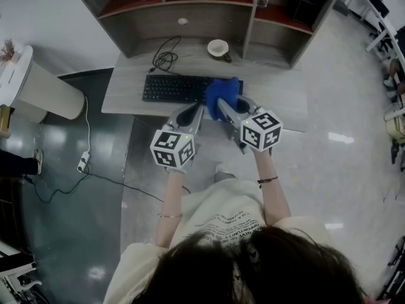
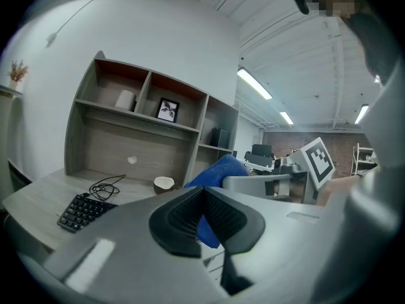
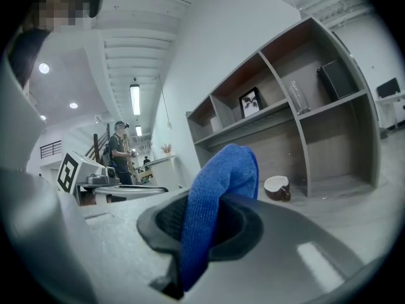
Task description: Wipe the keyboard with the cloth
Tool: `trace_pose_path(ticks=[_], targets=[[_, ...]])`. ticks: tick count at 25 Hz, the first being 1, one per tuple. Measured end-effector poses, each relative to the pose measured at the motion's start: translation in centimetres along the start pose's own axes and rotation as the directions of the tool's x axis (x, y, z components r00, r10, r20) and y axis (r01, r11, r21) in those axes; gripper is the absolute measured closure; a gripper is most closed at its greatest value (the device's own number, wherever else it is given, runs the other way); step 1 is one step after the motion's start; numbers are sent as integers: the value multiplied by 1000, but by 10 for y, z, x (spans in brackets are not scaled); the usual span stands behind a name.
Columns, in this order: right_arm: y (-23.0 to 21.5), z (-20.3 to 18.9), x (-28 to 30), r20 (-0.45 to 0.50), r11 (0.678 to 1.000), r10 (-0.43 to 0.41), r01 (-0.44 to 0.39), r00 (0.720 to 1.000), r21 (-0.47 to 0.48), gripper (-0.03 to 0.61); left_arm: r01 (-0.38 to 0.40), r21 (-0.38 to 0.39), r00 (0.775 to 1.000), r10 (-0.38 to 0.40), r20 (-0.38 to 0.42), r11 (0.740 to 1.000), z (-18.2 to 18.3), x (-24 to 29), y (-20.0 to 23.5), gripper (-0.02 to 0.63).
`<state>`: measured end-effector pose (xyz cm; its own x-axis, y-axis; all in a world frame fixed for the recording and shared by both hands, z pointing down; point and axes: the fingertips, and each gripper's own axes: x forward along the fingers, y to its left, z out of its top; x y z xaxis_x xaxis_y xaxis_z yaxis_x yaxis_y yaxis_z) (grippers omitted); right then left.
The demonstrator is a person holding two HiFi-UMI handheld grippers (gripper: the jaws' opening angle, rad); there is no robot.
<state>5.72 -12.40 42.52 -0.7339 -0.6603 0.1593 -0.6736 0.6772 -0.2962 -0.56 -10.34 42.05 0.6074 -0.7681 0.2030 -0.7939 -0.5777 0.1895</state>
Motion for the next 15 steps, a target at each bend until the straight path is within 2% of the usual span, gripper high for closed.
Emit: trace_pose_path(ticks=[15], targets=[[-51,-1,16,-47,999,0,1,999,38,520,-3,-46,999,1,-55,999,-11,52,12,612]])
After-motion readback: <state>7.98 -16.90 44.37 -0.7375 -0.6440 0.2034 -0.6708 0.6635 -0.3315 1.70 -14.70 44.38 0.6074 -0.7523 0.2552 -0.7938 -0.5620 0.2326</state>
